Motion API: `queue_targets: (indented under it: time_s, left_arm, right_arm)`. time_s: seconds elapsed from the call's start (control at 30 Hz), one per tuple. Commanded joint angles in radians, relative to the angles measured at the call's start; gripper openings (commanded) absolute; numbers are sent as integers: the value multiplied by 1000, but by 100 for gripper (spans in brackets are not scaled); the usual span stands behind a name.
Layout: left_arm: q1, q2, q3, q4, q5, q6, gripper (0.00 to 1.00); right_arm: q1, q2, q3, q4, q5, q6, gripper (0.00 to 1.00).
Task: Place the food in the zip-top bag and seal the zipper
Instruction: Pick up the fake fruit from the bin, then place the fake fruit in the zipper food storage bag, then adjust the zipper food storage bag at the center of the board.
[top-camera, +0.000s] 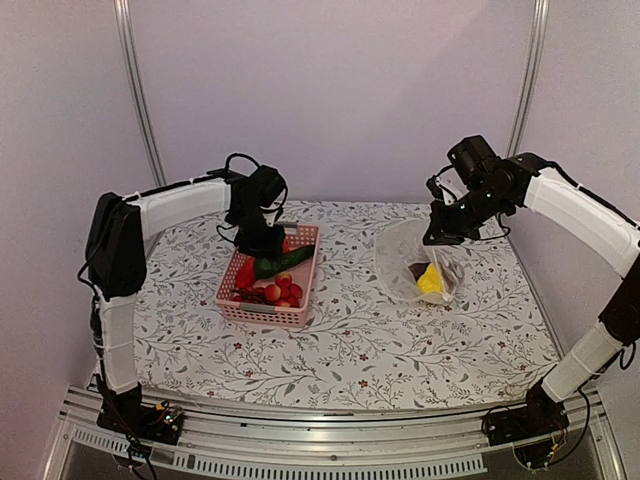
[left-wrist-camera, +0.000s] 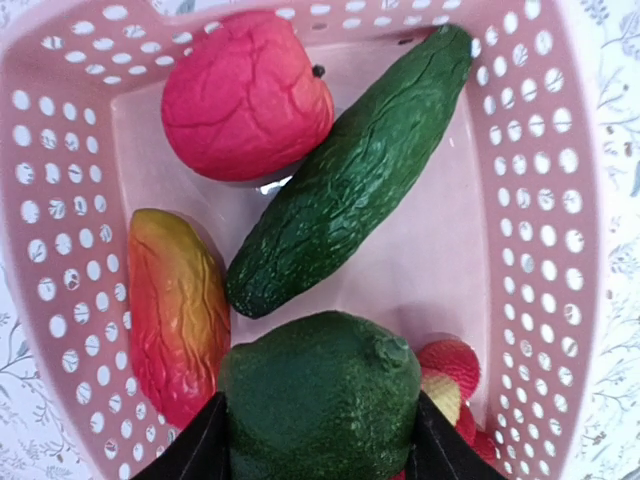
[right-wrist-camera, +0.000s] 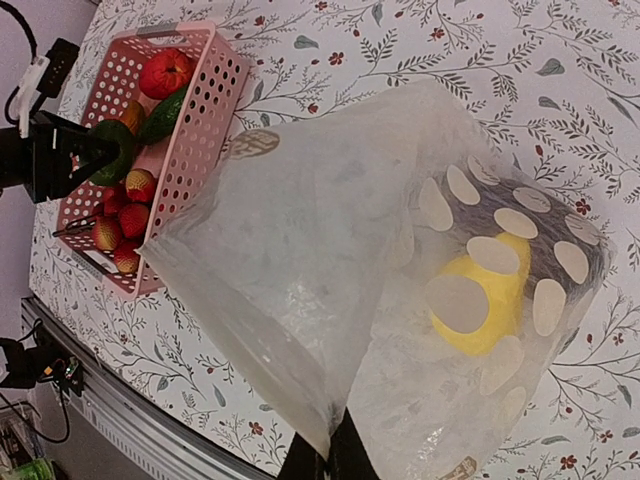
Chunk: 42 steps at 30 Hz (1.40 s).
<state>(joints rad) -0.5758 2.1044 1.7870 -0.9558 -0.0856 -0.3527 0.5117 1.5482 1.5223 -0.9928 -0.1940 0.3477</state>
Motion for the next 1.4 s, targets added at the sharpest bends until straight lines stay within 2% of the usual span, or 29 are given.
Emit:
queue_targets:
  time_s: [0.0,0.13,0.27,0.37,0.47,0.63,0.73,0.9,1.0,1.1,1.2,1.37]
  left_arm:
    - [-4,-159,65,14,49,-52,42]
    - [-48,-289,5,225,189,-75,41]
    - [-128,-415,-128,584,334,-125,39]
    - [-209,-446,-198,794,403,-114,39]
    - [-277,-427,-211,888,430,-103,39]
    - [-374,-366,-212,925,421,-79,38]
    - [-411,-321,-196,906,356,-78,35]
    - [-436,-240,-132,830,210,-97,51]
    - [-437,-202,-115,829,142,-109,65]
    - [-438,-129,3,722,90,-93,76]
    - [-438,-118,85,673,17,-66,82]
    - [-439,-263,-4,727,-18,-53,82]
  right_arm:
    - [18,-38,-1,-5,0,20,0]
    - [34,-37,12,-20,1,30,0]
    - [46,-29,36,-28,-19,42,0]
    - [51,-26,54,-27,-42,56,0]
    - [52,-27,66,-21,-76,70,0]
    - [51,-36,67,3,-139,111,0]
    - [50,-39,74,9,-167,134,0]
    - [51,-47,81,13,-178,150,0]
    - [51,-48,81,18,-185,152,0]
    - [46,-49,76,31,-207,160,0]
    - [31,-50,70,46,-235,172,0]
    - [26,-54,58,67,-249,183,0]
